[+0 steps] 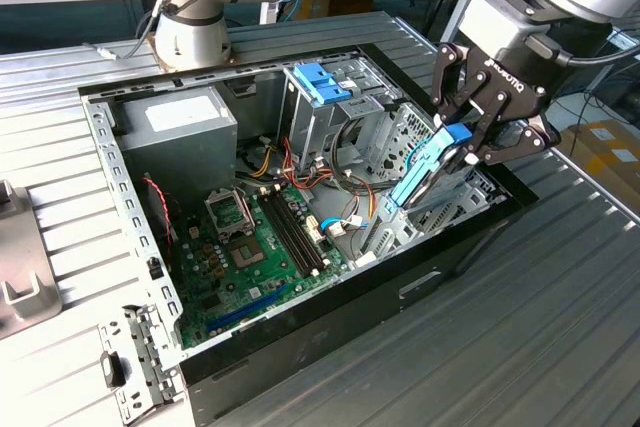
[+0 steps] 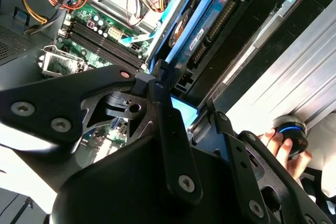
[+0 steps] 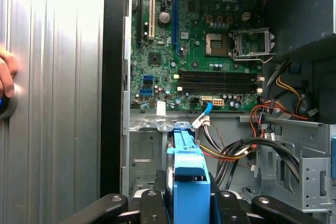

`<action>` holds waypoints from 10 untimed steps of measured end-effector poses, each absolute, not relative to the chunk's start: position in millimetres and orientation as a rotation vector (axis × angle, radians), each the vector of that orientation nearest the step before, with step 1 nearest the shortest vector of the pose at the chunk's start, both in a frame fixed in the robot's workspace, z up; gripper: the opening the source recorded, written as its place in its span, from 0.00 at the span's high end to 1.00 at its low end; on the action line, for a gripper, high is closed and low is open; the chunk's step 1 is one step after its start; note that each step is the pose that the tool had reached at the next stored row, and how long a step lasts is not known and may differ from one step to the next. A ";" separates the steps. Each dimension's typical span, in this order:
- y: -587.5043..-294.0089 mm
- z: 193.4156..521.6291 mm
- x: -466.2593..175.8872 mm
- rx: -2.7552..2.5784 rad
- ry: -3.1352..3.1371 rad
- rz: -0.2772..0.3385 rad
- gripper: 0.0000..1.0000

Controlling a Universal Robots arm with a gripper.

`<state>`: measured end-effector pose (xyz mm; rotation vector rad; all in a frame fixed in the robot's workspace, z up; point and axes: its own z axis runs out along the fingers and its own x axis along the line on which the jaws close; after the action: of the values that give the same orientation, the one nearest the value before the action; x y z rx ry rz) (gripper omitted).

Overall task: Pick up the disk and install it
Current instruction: 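Insert the disk into the insertion slot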

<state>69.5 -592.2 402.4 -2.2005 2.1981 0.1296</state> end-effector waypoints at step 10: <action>-592.2 394.5 69.5 -2.201 2.198 0.129 0.63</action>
<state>69.5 -592.2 394.5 -2.2006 2.1982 0.1294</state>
